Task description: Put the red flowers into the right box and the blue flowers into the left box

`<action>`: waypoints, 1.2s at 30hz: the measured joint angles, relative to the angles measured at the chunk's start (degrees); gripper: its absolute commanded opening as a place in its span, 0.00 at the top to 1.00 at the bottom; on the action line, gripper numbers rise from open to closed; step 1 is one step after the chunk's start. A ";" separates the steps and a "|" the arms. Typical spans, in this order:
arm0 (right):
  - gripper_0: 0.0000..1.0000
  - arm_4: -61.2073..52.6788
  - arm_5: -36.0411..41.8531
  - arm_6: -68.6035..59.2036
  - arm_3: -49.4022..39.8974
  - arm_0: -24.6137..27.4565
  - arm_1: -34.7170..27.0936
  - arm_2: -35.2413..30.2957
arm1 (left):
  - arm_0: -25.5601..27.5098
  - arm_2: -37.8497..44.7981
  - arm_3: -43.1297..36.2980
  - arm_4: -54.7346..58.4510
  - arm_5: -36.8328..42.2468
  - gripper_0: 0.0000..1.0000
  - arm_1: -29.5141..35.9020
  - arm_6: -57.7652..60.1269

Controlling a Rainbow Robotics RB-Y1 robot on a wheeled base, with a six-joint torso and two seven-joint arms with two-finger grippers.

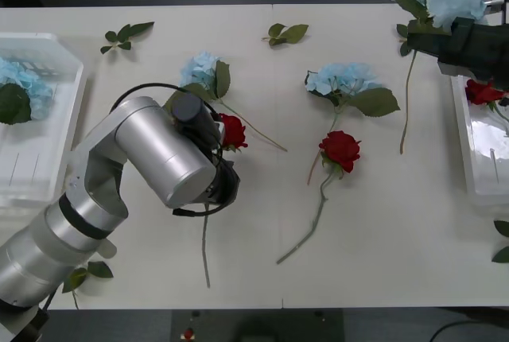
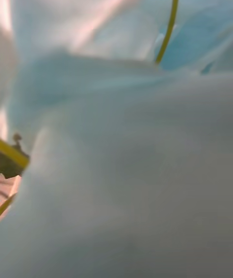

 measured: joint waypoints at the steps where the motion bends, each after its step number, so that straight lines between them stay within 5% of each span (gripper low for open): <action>1: 1.00 -0.82 1.14 2.16 0.00 0.00 0.82 0.00 | 0.44 1.21 -1.51 0.32 0.86 1.00 0.01 -0.22; 19: 1.00 -10.29 3.50 20.46 0.66 0.00 21.48 -3.94 | 4.11 24.70 -8.41 21.51 2.72 1.00 -0.21 -22.22; 36: 1.00 -9.77 4.81 20.49 5.07 0.00 16.94 -4.16 | -0.45 36.82 5.64 51.05 -2.71 1.00 -1.88 -38.94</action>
